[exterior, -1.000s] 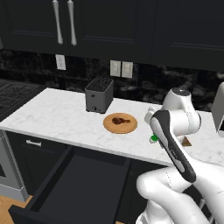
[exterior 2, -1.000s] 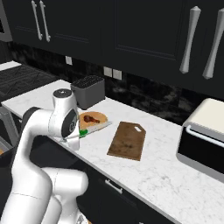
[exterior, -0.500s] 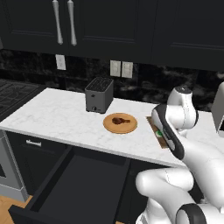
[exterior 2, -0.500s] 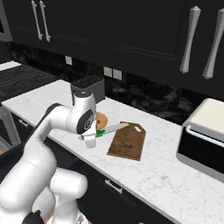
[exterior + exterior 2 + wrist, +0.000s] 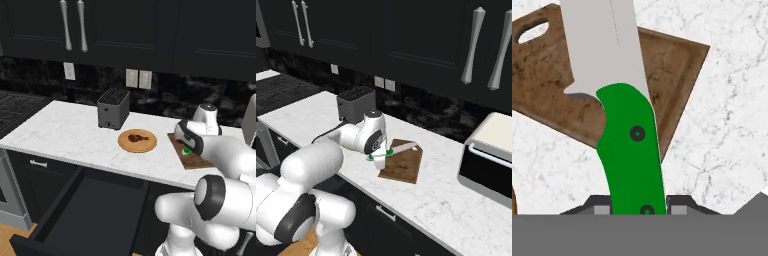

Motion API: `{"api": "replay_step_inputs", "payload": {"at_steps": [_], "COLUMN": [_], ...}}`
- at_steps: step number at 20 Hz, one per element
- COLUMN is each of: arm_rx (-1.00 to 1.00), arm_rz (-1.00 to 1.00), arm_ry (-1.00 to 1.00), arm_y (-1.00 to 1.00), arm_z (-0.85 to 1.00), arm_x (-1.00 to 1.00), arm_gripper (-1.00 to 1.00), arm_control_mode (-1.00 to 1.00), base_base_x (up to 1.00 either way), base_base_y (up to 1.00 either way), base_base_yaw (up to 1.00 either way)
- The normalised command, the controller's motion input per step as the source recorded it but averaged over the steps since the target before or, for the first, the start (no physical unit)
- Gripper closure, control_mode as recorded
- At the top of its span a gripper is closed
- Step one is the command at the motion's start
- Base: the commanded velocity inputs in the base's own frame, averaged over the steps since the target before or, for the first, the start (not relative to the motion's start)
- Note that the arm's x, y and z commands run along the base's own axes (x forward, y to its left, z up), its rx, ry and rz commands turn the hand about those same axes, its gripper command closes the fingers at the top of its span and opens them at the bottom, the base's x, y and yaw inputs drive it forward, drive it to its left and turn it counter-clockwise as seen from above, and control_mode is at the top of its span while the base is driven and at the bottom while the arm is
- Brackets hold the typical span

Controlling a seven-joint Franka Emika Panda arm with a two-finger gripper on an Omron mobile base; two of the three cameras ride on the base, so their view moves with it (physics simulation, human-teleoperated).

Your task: Pick up the knife from the drawer and place it on the cutting board. Then place the meat from the plate to the cutting board.

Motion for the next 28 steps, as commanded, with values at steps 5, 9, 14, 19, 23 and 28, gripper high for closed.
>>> {"api": "replay_step_inputs", "payload": {"at_steps": [5, 9, 14, 19, 23, 28], "arm_rx": [0.0, 0.0, 0.0, 0.0, 0.0, 0.0], "arm_rz": [0.0, 0.0, 0.0, 0.0, 0.01, 0.03], "arm_ry": [0.0, 0.0, 0.0, -0.01, -0.05, -0.01], "arm_y": [-0.3, -0.07, 0.0, -0.01, 0.0, 0.0], "arm_z": [-0.24, -0.23, -0.27, -0.28, -0.22, -0.16], "arm_x": [0.48, 0.43, 0.41, 0.21, 0.18, 0.22], "arm_gripper": [1.0, 1.0, 1.0, 1.0, 1.0, 1.0], "arm_control_mode": [-1.0, -1.0, -1.0, -1.0, -1.0, -1.0], "base_base_x": [0.0, 0.0, 0.0, 0.0, 0.0, 0.0], "base_base_y": [0.0, 0.0, 0.0, 0.0, 0.0, 0.0], "base_base_yaw": [0.0, 0.0, 0.0, 0.0, 0.0, 0.0]}}
